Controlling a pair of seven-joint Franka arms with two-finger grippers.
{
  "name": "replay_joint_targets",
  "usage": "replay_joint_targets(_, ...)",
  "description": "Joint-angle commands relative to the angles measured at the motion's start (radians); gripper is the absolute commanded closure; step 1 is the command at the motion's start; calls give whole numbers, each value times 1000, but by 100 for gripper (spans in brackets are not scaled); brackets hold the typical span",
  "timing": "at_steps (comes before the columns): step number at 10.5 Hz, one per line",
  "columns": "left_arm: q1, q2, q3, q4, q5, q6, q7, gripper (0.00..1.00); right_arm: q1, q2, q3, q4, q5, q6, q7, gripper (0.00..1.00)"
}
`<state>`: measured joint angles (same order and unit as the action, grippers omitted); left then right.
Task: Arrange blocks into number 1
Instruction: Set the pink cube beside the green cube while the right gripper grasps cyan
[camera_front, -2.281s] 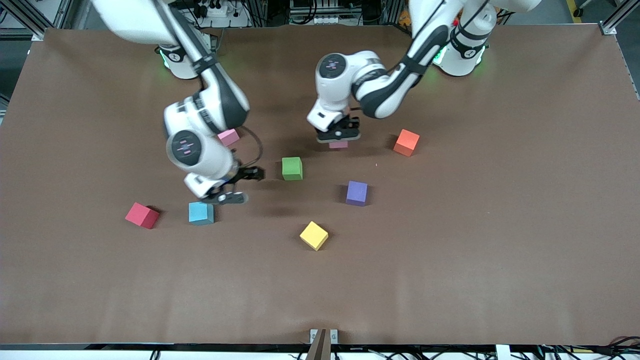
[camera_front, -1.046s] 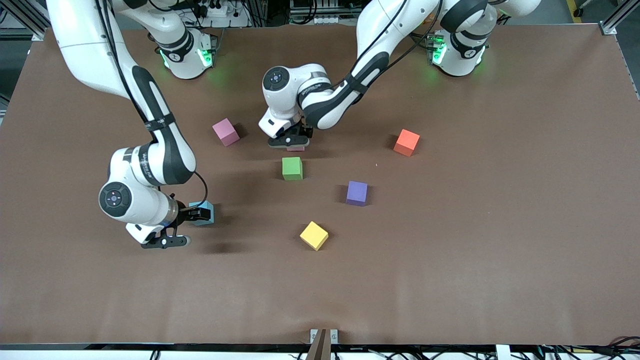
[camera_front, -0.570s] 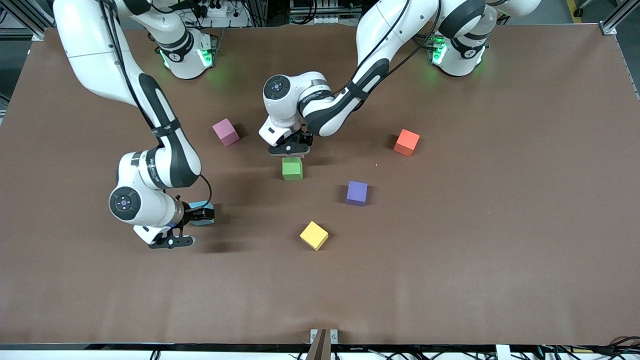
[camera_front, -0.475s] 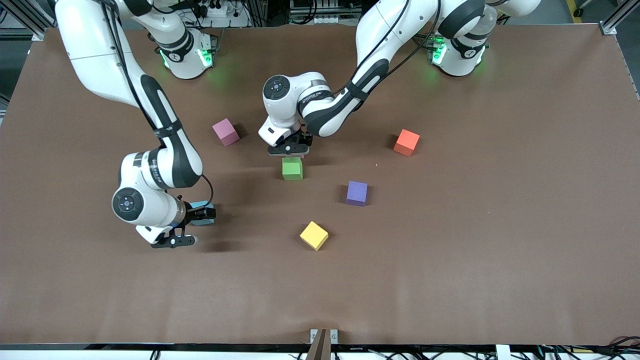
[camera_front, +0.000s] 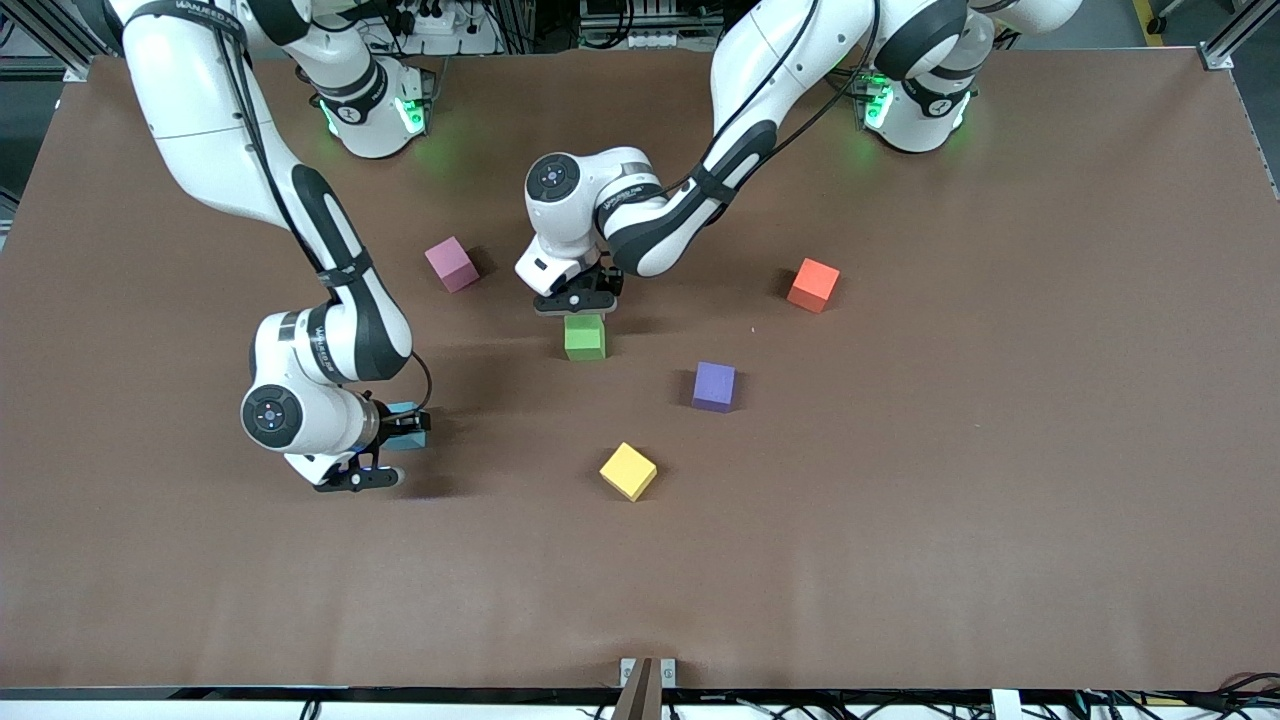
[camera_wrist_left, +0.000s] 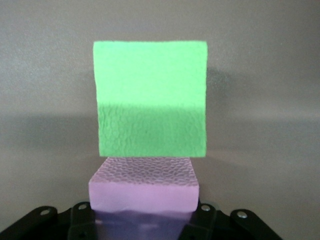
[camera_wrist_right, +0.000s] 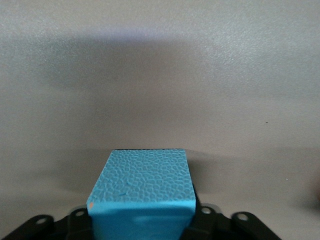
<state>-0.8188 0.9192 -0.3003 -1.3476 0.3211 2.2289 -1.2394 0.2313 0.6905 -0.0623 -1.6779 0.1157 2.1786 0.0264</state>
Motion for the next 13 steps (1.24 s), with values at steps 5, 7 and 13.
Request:
replay_joint_targets(5, -16, 24, 33, 35, -8, 44, 18, 100, 6, -127, -10, -61, 4, -33, -8, 50)
replay_joint_targets(7, -16, 27, 35, 36, -8, 44, 20, 100, -3, -196, -10, -127, 27, -33, -5, 50)
replay_joint_targets(13, -59, -14, 66, 24, 10, 23, 9, 0, 37, -382, -10, -334, 61, -26, 1, 49)
